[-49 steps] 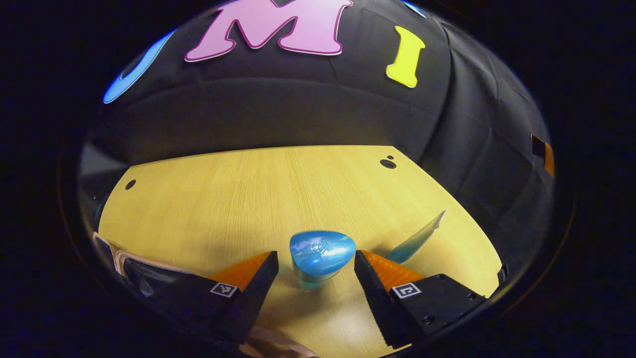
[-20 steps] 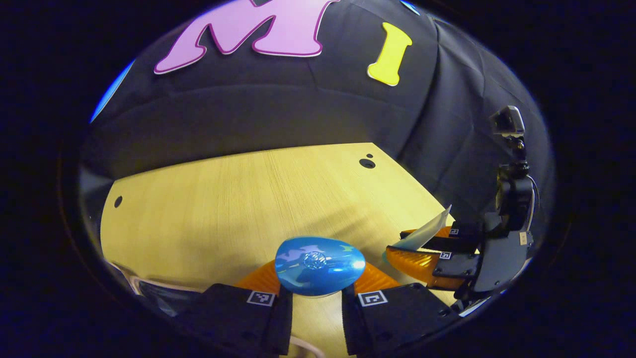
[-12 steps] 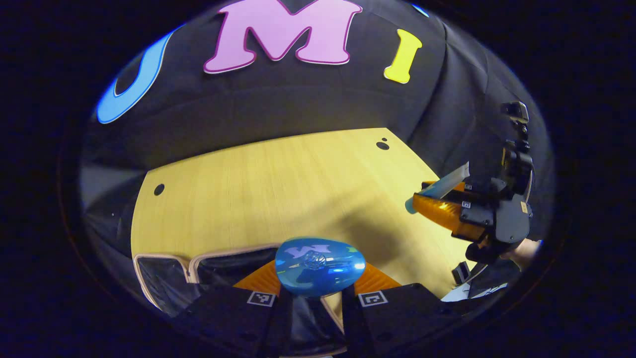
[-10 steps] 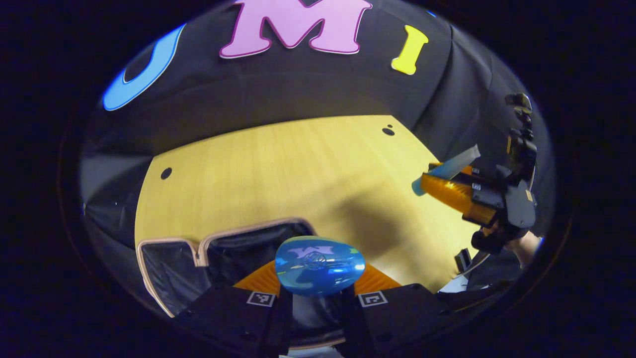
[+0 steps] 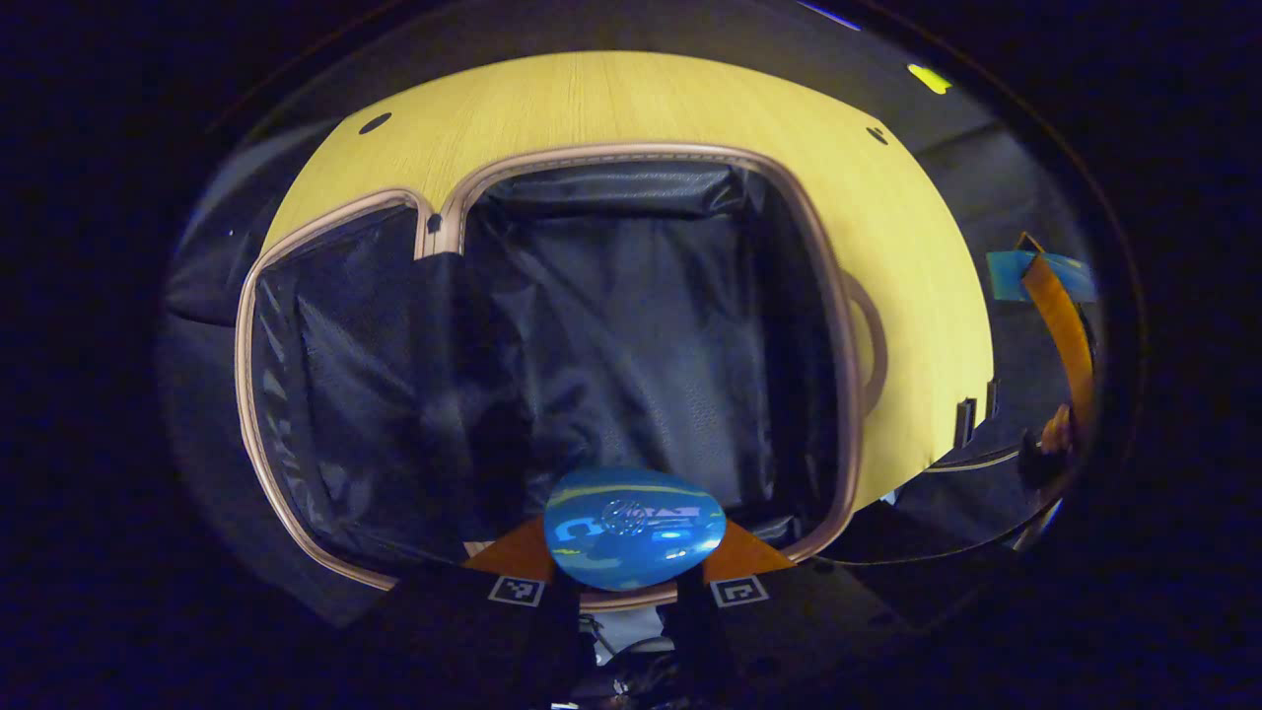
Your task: First open the suitcase, pack the skin care products into it, and then close the suitcase.
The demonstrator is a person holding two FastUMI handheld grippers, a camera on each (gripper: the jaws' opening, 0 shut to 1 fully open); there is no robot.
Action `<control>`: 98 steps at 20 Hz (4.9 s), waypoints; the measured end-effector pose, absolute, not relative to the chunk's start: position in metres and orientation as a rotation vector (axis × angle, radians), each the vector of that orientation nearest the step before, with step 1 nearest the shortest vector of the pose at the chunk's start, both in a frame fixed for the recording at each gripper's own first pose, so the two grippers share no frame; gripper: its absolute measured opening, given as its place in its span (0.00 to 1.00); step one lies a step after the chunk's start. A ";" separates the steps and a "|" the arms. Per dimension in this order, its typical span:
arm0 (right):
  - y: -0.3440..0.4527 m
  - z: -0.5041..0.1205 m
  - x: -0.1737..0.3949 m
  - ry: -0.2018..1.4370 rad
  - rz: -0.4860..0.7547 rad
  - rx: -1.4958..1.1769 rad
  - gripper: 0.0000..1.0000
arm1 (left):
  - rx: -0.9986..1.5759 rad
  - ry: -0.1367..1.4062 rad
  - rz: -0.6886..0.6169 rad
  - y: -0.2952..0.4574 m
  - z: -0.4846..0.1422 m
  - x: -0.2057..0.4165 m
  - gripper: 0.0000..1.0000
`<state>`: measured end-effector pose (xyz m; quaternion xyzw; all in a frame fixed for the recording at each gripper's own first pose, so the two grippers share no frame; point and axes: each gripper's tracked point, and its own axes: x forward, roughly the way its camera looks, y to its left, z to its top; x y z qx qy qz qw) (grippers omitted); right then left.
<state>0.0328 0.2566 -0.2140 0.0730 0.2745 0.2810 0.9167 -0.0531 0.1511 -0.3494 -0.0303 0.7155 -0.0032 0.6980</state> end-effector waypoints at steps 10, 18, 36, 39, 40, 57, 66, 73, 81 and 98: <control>0.294 -0.246 -0.013 0.738 0.554 0.151 0.44 | -0.085 1.612 -0.031 0.160 -0.399 -0.039 0.51; 0.350 -0.261 -0.038 0.891 0.623 0.147 0.44 | -0.218 1.455 -0.075 0.145 -0.367 -0.040 0.72; 0.425 -0.357 -0.128 1.629 0.507 0.203 0.45 | -0.512 1.085 0.351 0.397 -0.298 -0.145 0.76; 0.430 -0.364 -0.124 1.629 0.462 0.221 0.51 | -0.508 1.070 0.420 0.437 -0.290 -0.153 0.76; 0.435 -0.358 -0.122 1.615 0.466 0.260 0.47 | -0.510 1.075 0.435 0.445 -0.293 -0.153 0.76; 0.413 -0.231 -0.014 1.036 0.525 0.530 0.97 | -0.445 1.200 0.543 0.557 -0.348 -0.093 0.76; 0.394 -0.238 -0.013 1.038 0.479 0.499 0.98 | -0.310 1.334 0.512 0.551 -0.386 -0.083 0.39; 0.377 -0.215 -0.003 0.924 0.476 0.449 0.98 | -0.249 1.227 0.456 0.551 -0.335 -0.074 0.11; 0.342 -0.174 0.012 0.765 0.527 0.439 0.97 | -0.214 0.963 0.386 0.492 -0.180 -0.056 0.08; 0.184 -0.140 -0.008 0.613 0.527 0.391 0.97 | -0.268 0.734 -0.123 0.101 -0.081 0.044 0.08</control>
